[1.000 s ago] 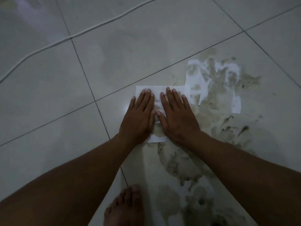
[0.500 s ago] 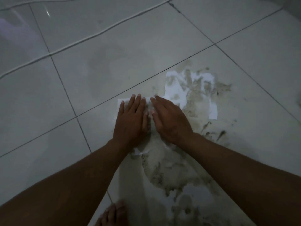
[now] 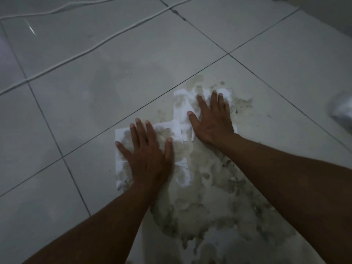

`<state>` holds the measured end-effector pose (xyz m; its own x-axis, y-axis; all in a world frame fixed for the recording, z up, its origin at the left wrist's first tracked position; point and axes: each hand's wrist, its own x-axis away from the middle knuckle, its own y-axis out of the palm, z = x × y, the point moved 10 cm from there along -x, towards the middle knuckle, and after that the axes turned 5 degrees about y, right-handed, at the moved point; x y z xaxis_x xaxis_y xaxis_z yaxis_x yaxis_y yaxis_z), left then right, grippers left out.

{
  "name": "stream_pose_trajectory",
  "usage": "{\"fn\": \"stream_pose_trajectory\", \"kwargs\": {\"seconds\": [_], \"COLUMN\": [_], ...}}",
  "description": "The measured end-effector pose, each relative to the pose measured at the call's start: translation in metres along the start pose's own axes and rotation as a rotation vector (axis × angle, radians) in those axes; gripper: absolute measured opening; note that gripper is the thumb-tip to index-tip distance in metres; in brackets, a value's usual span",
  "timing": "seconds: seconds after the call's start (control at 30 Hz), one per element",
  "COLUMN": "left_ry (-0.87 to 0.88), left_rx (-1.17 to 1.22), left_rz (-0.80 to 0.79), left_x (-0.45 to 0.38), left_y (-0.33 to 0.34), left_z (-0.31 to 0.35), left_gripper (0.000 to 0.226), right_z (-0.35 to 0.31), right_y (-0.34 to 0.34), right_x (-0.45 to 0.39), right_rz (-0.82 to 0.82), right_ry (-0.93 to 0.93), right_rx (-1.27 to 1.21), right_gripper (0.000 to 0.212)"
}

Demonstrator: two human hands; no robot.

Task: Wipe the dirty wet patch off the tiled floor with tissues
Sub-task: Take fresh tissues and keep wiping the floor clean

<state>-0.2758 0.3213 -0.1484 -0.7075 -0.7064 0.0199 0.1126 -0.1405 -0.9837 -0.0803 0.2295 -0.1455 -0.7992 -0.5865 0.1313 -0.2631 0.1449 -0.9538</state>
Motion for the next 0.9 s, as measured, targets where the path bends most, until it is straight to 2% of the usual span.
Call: {"fn": "stream_pose_trajectory", "kwargs": {"seconds": [0.07,0.27,0.6,0.67,0.77,0.83,0.9], "left_ry": [-0.044,-0.013,0.174,0.191,0.044,-0.037,-0.044], "left_rx": [0.019,0.053,0.243,0.199,0.095,0.062,0.047], "left_rz": [-0.015,-0.012,-0.014,0.021,0.057,0.027,0.016], "left_x": [0.002,0.002,0.005,0.01,0.023,0.034,0.039], "left_y": [0.004,0.003,-0.004,-0.01,-0.014,-0.009,-0.005], "left_z": [-0.003,0.001,0.013,0.007,-0.018,-0.029,-0.03], "left_gripper": [0.082,0.078,0.071,0.071,0.075,0.078,0.08], "right_z": [0.0,-0.012,-0.053,-0.053,-0.054,-0.059,-0.067], "right_y": [0.003,0.005,0.017,0.006,-0.009,-0.001,0.009], "right_x": [0.002,0.023,0.082,0.078,0.06,0.042,0.028], "right_rz": [-0.007,-0.012,-0.047,0.012,0.099,0.019,-0.055], "right_ry": [-0.005,-0.104,-0.306,-0.319,-0.262,-0.202,-0.184], "right_rx": [0.008,-0.009,-0.111,-0.147,-0.16,-0.117,-0.054], "right_gripper": [0.07,0.071,0.067,0.062,0.057,0.061,0.067]}}
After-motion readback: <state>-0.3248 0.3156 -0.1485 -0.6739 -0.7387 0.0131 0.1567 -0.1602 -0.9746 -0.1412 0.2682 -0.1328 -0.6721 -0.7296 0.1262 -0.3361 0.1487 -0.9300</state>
